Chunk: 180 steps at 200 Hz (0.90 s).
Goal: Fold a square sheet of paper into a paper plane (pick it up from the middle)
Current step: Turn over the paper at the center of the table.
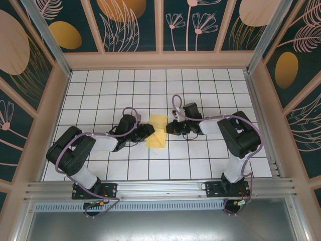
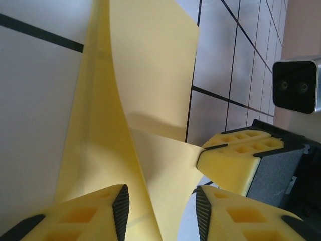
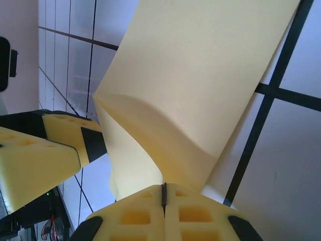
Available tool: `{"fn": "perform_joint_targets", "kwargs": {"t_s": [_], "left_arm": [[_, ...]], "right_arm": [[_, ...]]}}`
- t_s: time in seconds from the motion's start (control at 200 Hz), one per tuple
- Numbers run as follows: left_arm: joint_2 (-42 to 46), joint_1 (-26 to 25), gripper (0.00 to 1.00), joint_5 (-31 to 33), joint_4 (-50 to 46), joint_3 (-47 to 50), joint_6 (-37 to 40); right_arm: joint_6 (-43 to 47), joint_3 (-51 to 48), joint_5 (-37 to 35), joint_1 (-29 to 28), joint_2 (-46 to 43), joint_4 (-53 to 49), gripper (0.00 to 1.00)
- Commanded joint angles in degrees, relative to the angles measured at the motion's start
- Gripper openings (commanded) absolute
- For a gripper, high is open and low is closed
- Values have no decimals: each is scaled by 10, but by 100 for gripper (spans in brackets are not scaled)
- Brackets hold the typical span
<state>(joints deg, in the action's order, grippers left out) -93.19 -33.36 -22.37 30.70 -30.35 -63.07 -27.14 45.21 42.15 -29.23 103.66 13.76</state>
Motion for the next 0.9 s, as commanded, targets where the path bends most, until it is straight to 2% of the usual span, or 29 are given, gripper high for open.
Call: {"fn": "perform_joint_targets", "kwargs": {"t_s": [0.0,0.245,0.46,0.59,0.756,0.896], "left_arm": [[-19,-4,41,-19,28,-19,16],[-61,-4,29,-39,74,-34,21],[-77,-4,14,-30,67,-43,44],[-79,-5,7,-17,46,-53,62],[-53,-5,3,23,-59,-86,105],[20,-7,2,104,-266,-151,168]], "right_arm": [[2,-8,16,3,-18,17,7],[-1,-11,23,8,-26,17,11],[-8,-35,-12,27,-91,6,38],[-6,-56,-53,46,-148,-14,47],[-5,-80,-113,71,-222,-42,58],[6,-93,-164,86,-279,-78,65]]}}
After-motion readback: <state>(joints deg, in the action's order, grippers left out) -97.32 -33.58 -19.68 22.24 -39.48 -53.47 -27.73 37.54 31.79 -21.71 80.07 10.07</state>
